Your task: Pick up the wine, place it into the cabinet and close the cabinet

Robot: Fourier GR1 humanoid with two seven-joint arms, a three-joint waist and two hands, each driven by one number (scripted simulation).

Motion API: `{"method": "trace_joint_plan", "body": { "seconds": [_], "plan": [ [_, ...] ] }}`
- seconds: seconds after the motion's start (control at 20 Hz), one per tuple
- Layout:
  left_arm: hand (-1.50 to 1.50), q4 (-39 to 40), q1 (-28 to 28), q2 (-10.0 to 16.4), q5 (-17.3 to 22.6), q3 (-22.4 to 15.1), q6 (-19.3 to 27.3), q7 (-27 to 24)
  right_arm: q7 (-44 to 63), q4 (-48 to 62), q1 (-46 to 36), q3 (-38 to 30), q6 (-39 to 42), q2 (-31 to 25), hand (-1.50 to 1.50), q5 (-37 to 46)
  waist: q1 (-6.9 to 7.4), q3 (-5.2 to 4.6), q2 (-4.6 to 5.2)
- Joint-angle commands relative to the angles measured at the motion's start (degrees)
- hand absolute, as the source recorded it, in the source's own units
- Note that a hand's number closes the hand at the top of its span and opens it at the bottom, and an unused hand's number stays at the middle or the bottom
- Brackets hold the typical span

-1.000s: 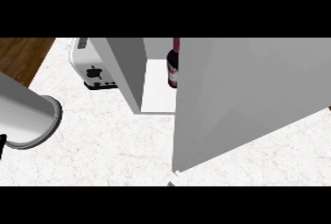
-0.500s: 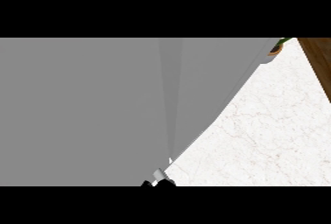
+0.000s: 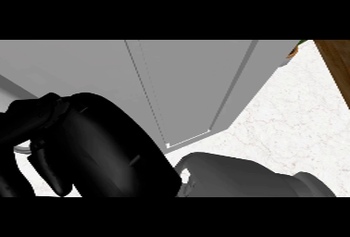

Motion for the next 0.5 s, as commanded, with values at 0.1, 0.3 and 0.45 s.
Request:
{"method": "trace_joint_plan", "body": {
  "seconds": [0.1,0.3,0.45],
  "plan": [
    [-1.50,2.2,-2.3,-1.1,0.5,1.5,-0.1,2.2,-5.4,16.4,-9.5,-5.9,4.7,0.4,1.50,2.3,-0.66,0.03,0.08],
    [-1.50,2.0,1.9,-3.0,-1.9,1.0,-3.8,-0.8,-10.6,23.2,-6.8,-11.0,9.6,0.4,1.50,0.1,-0.54,0.06,-0.02],
    [-1.50,1.6,-3.2,-3.2,-2.7,1.3,0.8,3.4,-15.2,29.2,-8.3,-14.3,13.5,-0.5,1.50,-1.7,-1.02,0.09,0.18]
  ]
}}
